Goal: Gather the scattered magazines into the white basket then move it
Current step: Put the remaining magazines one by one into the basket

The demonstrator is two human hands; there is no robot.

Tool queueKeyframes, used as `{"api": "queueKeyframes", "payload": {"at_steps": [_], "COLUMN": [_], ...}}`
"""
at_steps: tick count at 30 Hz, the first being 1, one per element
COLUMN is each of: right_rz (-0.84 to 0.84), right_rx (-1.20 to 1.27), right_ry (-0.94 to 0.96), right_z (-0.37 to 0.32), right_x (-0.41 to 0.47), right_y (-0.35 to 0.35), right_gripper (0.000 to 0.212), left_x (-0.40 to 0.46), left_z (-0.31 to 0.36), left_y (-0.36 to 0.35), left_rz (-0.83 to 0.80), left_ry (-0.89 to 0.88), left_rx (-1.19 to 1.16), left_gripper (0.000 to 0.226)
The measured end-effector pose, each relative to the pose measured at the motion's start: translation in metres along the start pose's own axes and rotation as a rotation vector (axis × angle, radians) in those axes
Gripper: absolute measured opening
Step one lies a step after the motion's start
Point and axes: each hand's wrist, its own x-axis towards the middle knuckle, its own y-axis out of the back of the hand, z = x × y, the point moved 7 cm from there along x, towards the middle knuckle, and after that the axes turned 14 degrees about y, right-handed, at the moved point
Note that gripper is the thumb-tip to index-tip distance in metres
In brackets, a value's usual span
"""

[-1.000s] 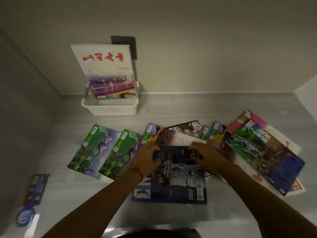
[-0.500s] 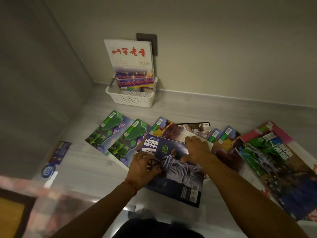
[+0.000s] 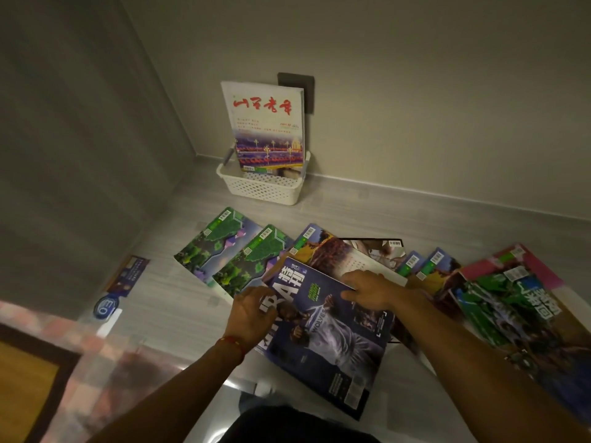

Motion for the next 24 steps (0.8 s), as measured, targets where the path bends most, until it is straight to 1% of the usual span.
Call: {"api": "queueKeyframes", "payload": {"at_steps": [1,3,5,8,9,10,11,12,13,15,16,18,20,22,24], "right_rz": [0.011,0.068,0.146,0.332,0.402,0.465,0.509,0.536,0.547,0.573,0.593,0.640,0.687,0.721,0.796], "right_rx": [0.058,0.157,0.250,0.438,0.480,0.535,0.618,0.742,0.868,1.034,1.075,1.125,1.104,0.960,0.744], "right_ry": [0.026,0.075,0.067,0.036,0.042,0.051,0.055,0.068,0.073,0.067,0.069,0.065,0.032,0.055,0.100], "right_z": [-0.003,-0.011,-0.014,-0.014,-0.014,-0.015,-0.017,-0.019,-0.020,-0.026,-0.029,-0.039,-0.052,-0.069,-0.089], "right_x": [-0.001,-0.006,-0.014,-0.026,-0.028,-0.029,-0.026,-0.021,-0.014,0.001,0.008,0.022,0.036,0.051,0.067], "right_y": [0.001,0.012,0.031,0.066,0.076,0.083,0.085,0.081,0.074,0.058,0.052,0.047,0.053,0.071,0.103], "right_gripper": [0.027,0.020,0.022,0.028,0.027,0.026,0.025,0.026,0.032,0.042,0.044,0.048,0.046,0.039,0.034], "left_x": [0.003,0.008,0.014,0.020,0.023,0.027,0.030,0.033,0.037,0.053,0.063,0.083,0.102,0.117,0.132], "left_z": [-0.001,-0.003,-0.005,-0.005,-0.003,0.001,0.009,0.019,0.029,0.040,0.045,0.054,0.060,0.066,0.075], "left_y": [0.004,0.014,0.027,0.048,0.051,0.050,0.044,0.038,0.036,0.049,0.060,0.084,0.108,0.129,0.153], "left_rz": [0.011,0.033,0.077,0.201,0.191,0.109,-0.028,-0.170,-0.263,-0.282,-0.266,-0.262,-0.280,-0.304,-0.295], "left_ry": [-0.004,-0.002,0.016,0.071,0.106,0.144,0.173,0.187,0.198,0.219,0.202,0.097,-0.015,-0.084,-0.134], "left_rx": [-0.015,-0.049,-0.079,-0.170,-0.243,-0.371,-0.555,-0.718,-0.853,-0.982,-0.977,-0.864,-0.743,-0.691,-0.692], "left_gripper": [0.024,0.028,0.030,0.044,0.048,0.049,0.045,0.037,0.031,0.032,0.035,0.040,0.044,0.047,0.048]}}
